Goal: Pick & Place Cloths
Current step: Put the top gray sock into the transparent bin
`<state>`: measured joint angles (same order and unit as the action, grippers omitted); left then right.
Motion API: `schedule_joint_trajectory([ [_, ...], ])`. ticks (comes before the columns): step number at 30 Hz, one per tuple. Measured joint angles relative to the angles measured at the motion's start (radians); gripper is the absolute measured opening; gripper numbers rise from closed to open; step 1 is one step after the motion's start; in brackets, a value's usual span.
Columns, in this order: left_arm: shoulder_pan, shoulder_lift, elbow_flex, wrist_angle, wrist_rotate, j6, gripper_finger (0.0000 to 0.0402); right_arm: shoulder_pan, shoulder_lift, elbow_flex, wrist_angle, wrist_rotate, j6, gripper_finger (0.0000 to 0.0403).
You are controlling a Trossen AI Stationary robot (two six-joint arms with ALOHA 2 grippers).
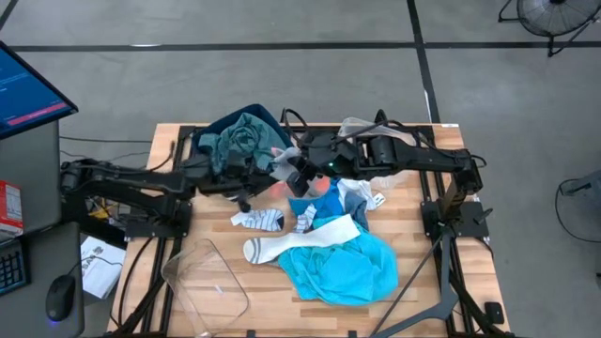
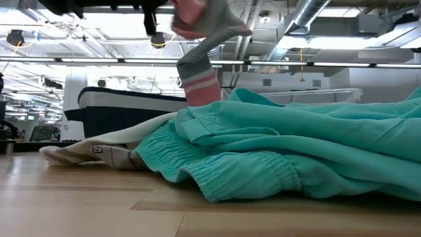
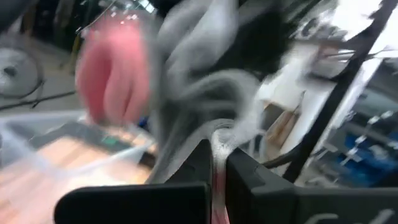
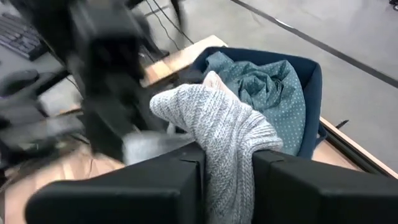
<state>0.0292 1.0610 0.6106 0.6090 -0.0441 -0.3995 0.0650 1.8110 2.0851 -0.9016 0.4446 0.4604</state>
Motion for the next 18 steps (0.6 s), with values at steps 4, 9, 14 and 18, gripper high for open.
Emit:
schedule_joint_trajectory([
  [4, -0.046, -0.126, 0.000, -0.031, 0.006, -0.007, 0.0000, 0.001, -0.019, 0.002, -0.060, 0.000, 0.001, 0.0070],
  [9, -0.109, -0.298, 0.000, -0.165, 0.006, -0.077, 0.0000, 0.016, -0.025, 0.000, -0.112, -0.001, 0.000, 0.0098],
  [14, -0.211, -0.422, 0.001, -0.299, 0.007, -0.158, 0.0000, 0.034, -0.025, 0.000, -0.136, 0.002, 0.000, 0.0132],
  [18, -0.297, -0.467, 0.001, -0.415, 0.006, -0.190, 0.0000, 0.048, -0.025, 0.000, -0.142, 0.002, 0.000, 0.0154],
])
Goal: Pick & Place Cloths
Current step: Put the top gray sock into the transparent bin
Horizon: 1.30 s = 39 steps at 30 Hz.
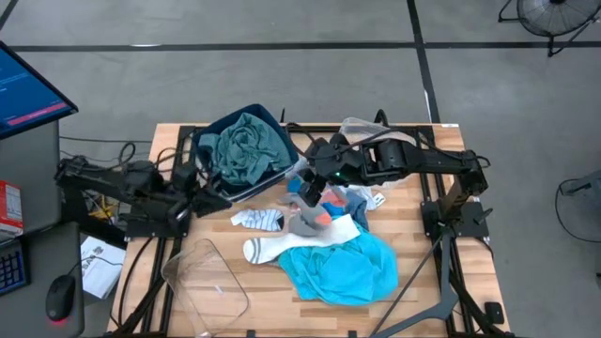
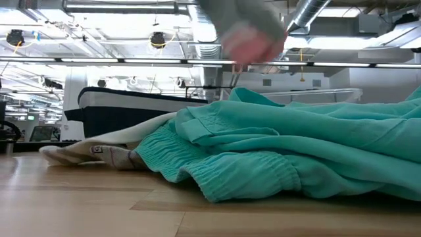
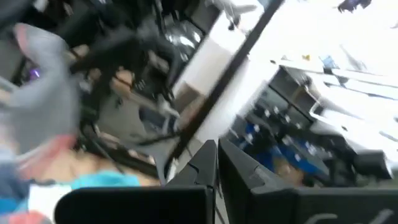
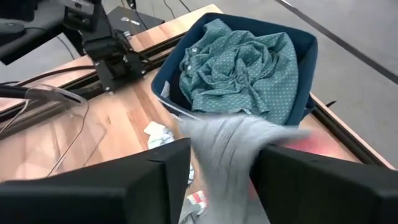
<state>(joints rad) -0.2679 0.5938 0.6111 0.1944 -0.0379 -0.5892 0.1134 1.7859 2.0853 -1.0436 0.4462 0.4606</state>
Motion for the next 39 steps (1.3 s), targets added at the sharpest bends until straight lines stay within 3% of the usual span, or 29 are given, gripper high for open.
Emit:
schedule_joint_trajectory([
  [5, -0.040, 0.027, 0.000, -0.014, -0.131, 0.097, 0.0000, 0.013, 0.000, 0.000, 0.014, 0.000, 0.000, 0.0162],
  [10, -0.030, 0.098, 0.000, -0.016, -0.334, 0.254, 0.0009, 0.018, 0.000, 0.000, 0.024, 0.000, 0.000, 0.0125],
  [14, -0.006, 0.191, 0.000, -0.013, -0.451, 0.412, 0.0037, 0.024, 0.000, 0.000, -0.074, 0.000, 0.011, 0.0110],
  [17, 0.049, 0.296, 0.000, -0.012, -0.434, 0.477, 0.0073, 0.034, 0.000, 0.000, -0.145, 0.000, 0.042, 0.0117],
  [24, 0.168, 0.559, 0.002, 0.027, -0.180, 0.499, 0.0182, 0.103, -0.005, 0.000, -0.245, 0.000, 0.102, 0.0171],
  [29, 0.208, 0.705, 0.053, 0.033, -0.181, 0.630, 0.0242, 0.160, -0.007, 0.000, -0.291, 0.000, 0.146, 0.0209],
  [32, 0.238, 0.770, 0.090, 0.031, -0.197, 0.712, 0.0255, 0.180, -0.007, 0.001, -0.314, 0.000, 0.184, 0.0222],
  [39, 0.285, 0.903, 0.108, -0.032, -0.102, 0.727, 0.0245, 0.203, -0.007, 0.000, -0.367, 0.000, 0.265, 0.0226],
])
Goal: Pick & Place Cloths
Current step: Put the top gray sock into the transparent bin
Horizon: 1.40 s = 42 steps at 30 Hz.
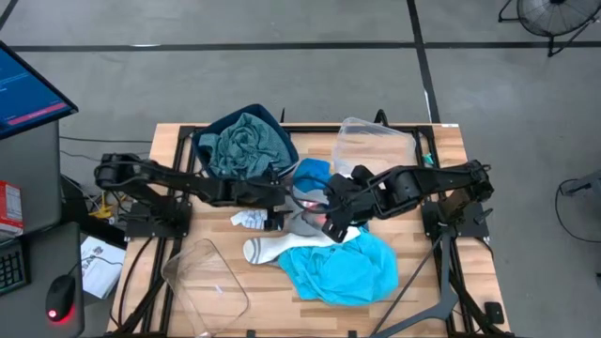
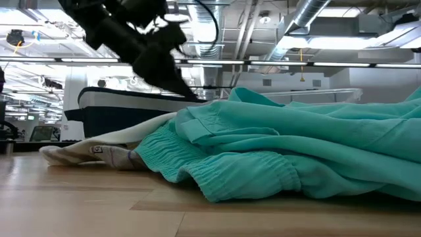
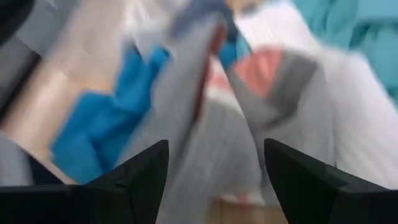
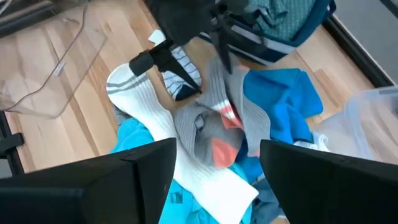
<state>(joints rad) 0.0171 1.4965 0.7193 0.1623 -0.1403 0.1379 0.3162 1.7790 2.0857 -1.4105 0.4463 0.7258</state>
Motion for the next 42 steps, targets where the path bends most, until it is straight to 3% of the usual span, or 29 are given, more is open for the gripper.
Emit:
schedule_joint_trajectory([
  [6, -0.002, 0.055, 0.005, -0.047, -0.097, -0.031, 0.0207, 0.006, 0.000, 0.000, -0.008, 0.001, 0.013, 0.0218],
  [9, -0.007, 0.055, 0.004, -0.060, -0.158, -0.038, 0.0144, 0.005, 0.000, 0.000, -0.008, 0.010, 0.017, 0.0212],
  [13, 0.004, 0.047, 0.001, -0.070, -0.194, -0.059, 0.0025, 0.005, 0.000, 0.000, -0.008, 0.031, 0.018, 0.0203],
  [20, -0.029, -0.024, 0.014, -0.080, -0.114, -0.174, 0.0001, 0.005, 0.000, 0.000, -0.009, 0.031, 0.025, 0.0185],
  [24, -0.098, -0.180, 0.067, -0.061, -0.055, -0.233, 0.0001, 0.005, 0.000, 0.000, -0.015, 0.031, 0.025, 0.0175],
  [30, -0.265, -0.519, 0.107, -0.126, -0.034, -0.316, 0.0000, 0.014, 0.000, 0.000, -0.019, 0.031, 0.025, 0.0163],
  [34, -0.405, -0.745, 0.107, -0.232, 0.035, -0.555, 0.0000, 0.026, 0.000, 0.000, -0.022, 0.032, 0.024, 0.0158],
  [38, -0.544, -0.925, 0.106, -0.233, 0.096, -0.829, 0.0000, 0.027, 0.000, 0.000, -0.026, 0.032, 0.024, 0.0154],
  [42, -0.673, -1.014, 0.109, -0.283, 0.051, -0.907, 0.0000, 0.027, 0.000, 0.000, -0.024, 0.044, 0.014, 0.0152],
])
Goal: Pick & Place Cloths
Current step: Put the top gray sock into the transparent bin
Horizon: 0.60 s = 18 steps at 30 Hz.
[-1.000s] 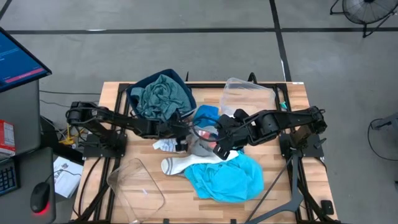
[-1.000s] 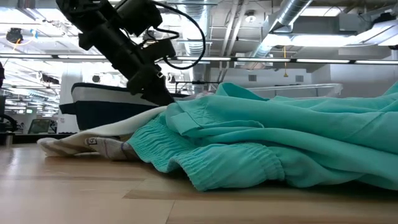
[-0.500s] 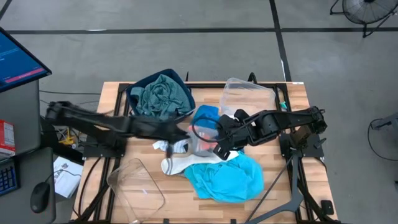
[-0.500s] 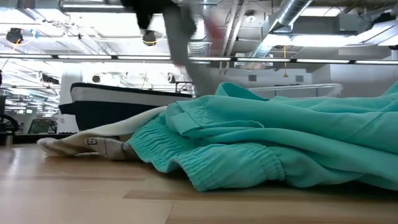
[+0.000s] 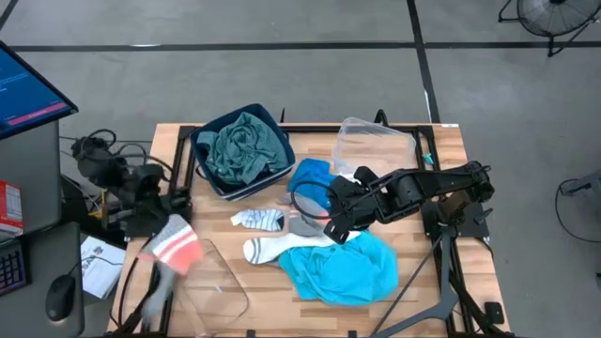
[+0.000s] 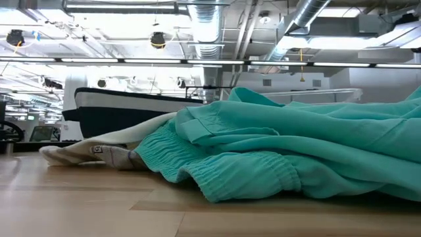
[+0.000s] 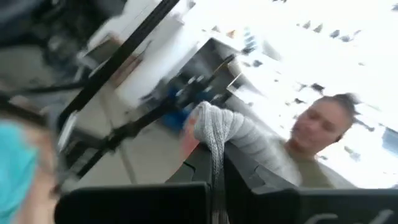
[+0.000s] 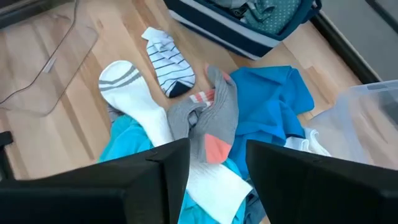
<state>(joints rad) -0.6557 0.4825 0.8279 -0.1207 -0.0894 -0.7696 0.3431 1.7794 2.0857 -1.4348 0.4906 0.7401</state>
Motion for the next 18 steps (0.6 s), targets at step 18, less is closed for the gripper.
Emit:
schedule_joint_trajectory([
  [18, -0.111, 0.302, -0.102, -0.376, -0.096, -0.115, 0.0000, 0.027, 0.000, 0.000, 0.014, 0.038, 0.037, 0.0143],
])
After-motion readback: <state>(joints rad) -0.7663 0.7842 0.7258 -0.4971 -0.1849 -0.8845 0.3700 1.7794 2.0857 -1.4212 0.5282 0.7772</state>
